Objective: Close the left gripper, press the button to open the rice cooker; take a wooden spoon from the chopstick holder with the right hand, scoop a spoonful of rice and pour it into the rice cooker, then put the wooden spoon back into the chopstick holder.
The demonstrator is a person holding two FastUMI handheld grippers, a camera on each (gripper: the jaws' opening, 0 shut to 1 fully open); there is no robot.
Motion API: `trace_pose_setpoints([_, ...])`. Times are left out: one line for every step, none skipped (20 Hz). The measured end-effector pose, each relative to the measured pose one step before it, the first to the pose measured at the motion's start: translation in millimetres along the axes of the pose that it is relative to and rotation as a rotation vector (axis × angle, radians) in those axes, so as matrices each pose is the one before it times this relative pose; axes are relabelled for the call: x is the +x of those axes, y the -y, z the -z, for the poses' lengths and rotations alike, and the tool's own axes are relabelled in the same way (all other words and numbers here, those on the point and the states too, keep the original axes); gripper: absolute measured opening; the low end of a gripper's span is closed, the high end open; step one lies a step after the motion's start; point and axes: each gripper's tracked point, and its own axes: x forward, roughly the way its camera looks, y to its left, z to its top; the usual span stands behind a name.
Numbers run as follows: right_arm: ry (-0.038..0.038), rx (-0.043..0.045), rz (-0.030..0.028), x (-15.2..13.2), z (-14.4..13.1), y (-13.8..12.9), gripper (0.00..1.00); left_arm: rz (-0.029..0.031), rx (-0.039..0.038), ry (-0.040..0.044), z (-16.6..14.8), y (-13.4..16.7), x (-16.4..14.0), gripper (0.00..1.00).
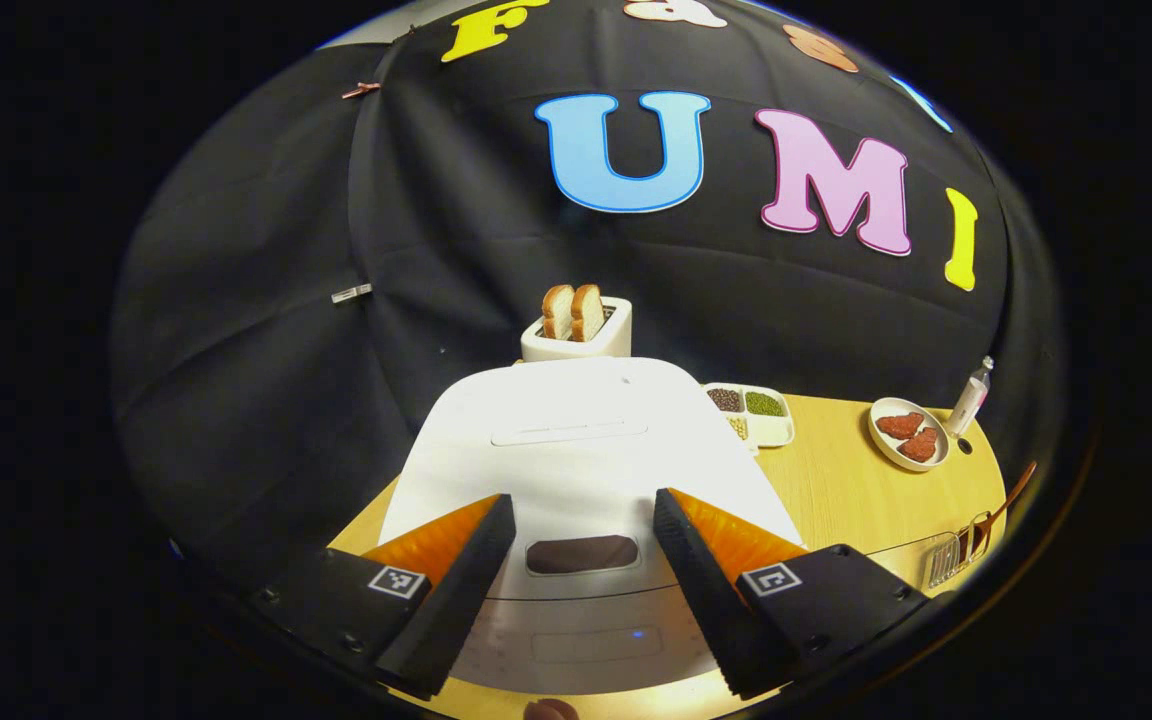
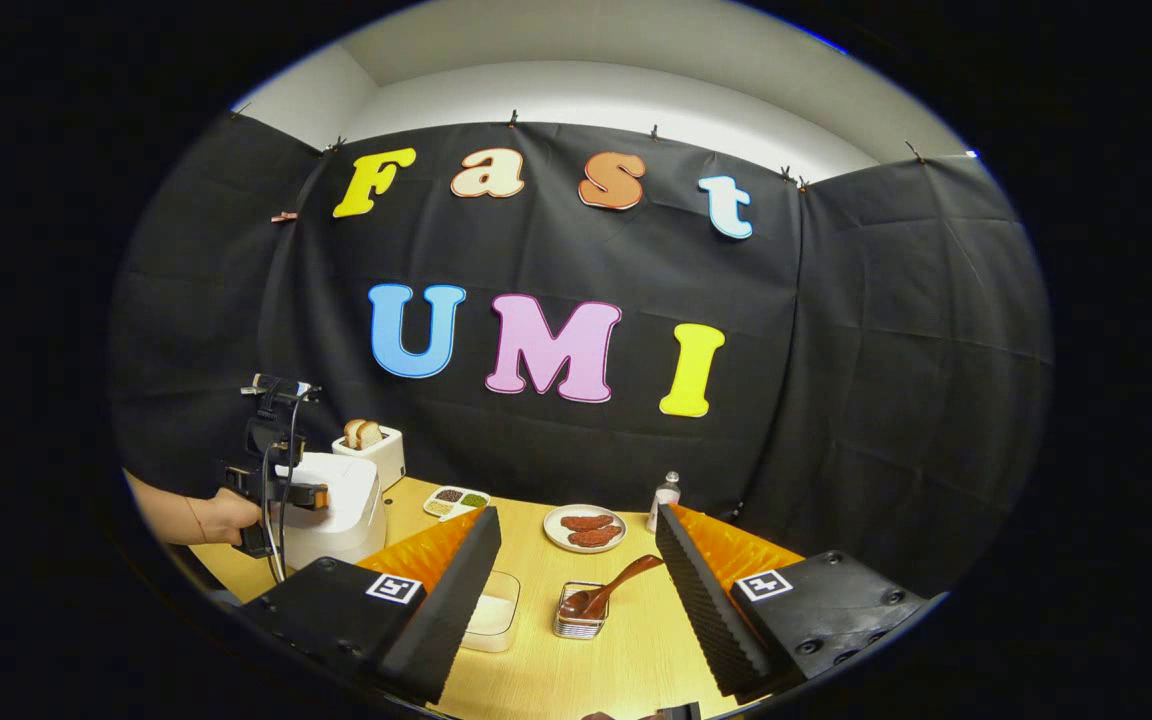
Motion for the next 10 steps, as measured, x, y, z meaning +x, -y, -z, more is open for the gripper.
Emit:
trace_pose_setpoints([-0.00251,0.00861,0.00031,-0.38,0.10,0.45,0.98,0.00766,0.00024,-0.00133,0.50,-0.39,-0.19,1.00])
trace_pose_setpoints([-0.00161,0.00552,0.00362,-1.99,0.32,1.63,0.98,0.00940,0.00556,0.00334,-0.53,0.53,0.56,0.99])
trace_pose_setpoints([-0.00126,0.00283,0.00250,-1.26,0.65,1.20,0.98,0.00640,0.00360,-0.00095,1.19,-1.34,-0.18,0.99])
trace_pose_setpoints([-0.00048,-0.00041,0.00230,-2.02,0.72,0.91,0.98,0.00388,-0.00185,0.00089,-1.10,-1.71,-0.54,0.98])
trace_pose_setpoints([-0.00162,-0.00232,0.00178,-1.61,0.37,0.90,0.98,-0.00067,-0.00428,0.00602,-1.78,-1.77,-0.71,0.98])
trace_pose_setpoints([-0.00140,-0.00241,0.00094,-1.79,1.05,0.87,0.98,0.00061,-0.00325,0.00648,-2.75,-0.97,-1.14,0.97])
trace_pose_setpoints([-0.00104,-0.00269,0.00182,-2.37,1.29,1.49,0.98,0.00074,-0.00101,0.00620,-1.22,-0.68,-1.87,0.96])
trace_pose_setpoints([-0.00165,-0.00309,0.00169,-1.68,0.26,1.07,0.98,0.01167,-0.00410,0.00712,-1.50,1.45,-1.65,0.95])
trace_pose_setpoints([-0.00196,-0.00409,0.00186,-0.91,1.23,0.94,0.98,0.01229,-0.00416,0.01244,-3.90,1.82,-2.94,0.95])
trace_pose_setpoints([-0.00167,-0.00225,0.00235,-1.46,0.83,1.09,0.98,0.00780,-0.00108,0.01269,-3.88,0.63,-3.80,0.94])
